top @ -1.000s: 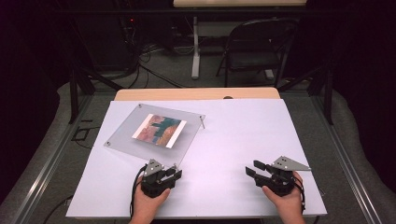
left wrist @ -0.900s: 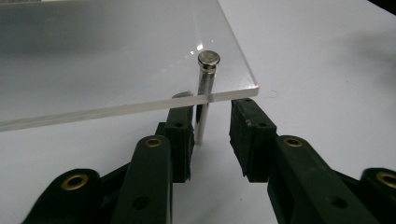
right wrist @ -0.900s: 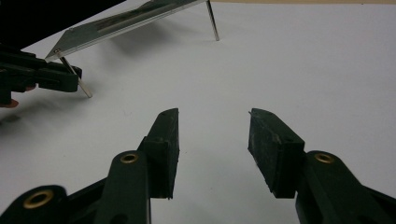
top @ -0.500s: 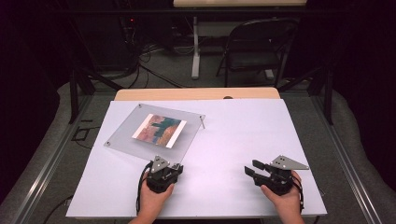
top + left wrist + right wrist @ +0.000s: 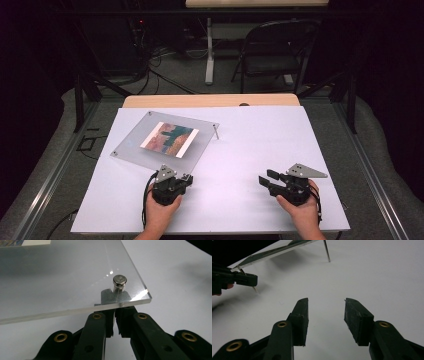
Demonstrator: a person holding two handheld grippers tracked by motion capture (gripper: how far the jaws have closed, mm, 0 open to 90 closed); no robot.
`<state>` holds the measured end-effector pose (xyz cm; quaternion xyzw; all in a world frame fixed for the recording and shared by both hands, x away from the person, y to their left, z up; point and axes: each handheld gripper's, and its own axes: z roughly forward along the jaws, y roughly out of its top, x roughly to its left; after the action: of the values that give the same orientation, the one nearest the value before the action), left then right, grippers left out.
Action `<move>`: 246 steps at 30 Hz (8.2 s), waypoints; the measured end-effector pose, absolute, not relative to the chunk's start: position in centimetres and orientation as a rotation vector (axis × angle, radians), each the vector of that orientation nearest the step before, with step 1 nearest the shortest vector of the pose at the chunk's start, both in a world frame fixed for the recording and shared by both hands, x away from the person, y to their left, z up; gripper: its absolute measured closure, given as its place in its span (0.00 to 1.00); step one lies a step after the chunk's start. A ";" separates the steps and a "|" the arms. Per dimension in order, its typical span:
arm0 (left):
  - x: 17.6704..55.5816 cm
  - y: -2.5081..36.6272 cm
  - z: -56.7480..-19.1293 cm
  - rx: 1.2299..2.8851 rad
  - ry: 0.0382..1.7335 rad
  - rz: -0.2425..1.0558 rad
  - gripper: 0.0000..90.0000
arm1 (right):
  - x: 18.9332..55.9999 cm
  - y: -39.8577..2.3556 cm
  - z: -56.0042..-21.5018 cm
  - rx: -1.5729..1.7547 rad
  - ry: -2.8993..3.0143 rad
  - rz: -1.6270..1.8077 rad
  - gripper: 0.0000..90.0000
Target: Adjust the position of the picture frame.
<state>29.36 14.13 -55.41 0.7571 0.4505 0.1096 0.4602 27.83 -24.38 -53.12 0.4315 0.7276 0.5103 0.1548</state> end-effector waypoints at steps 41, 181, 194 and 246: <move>24.6 18.9 -52.3 1.755 1.135 0.250 0.95 | 42.6 -10.1 -54.6 1.021 2.273 1.403 0.69; 34.7 16.5 -56.0 1.842 1.188 0.218 0.92 | 34.8 -19.0 -56.5 1.306 2.233 1.295 0.93; 33.9 16.7 -55.7 1.807 1.196 0.299 0.62 | 34.4 -19.5 -56.2 1.318 2.195 1.333 0.62; 30.5 22.7 -52.3 1.788 1.260 0.271 0.47 | 30.1 -25.1 -52.1 1.409 2.089 1.355 0.47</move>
<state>30.54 22.70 -52.31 0.7238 0.5099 0.1099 0.4517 30.15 -25.10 -52.10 0.4879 0.7229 0.4689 0.1400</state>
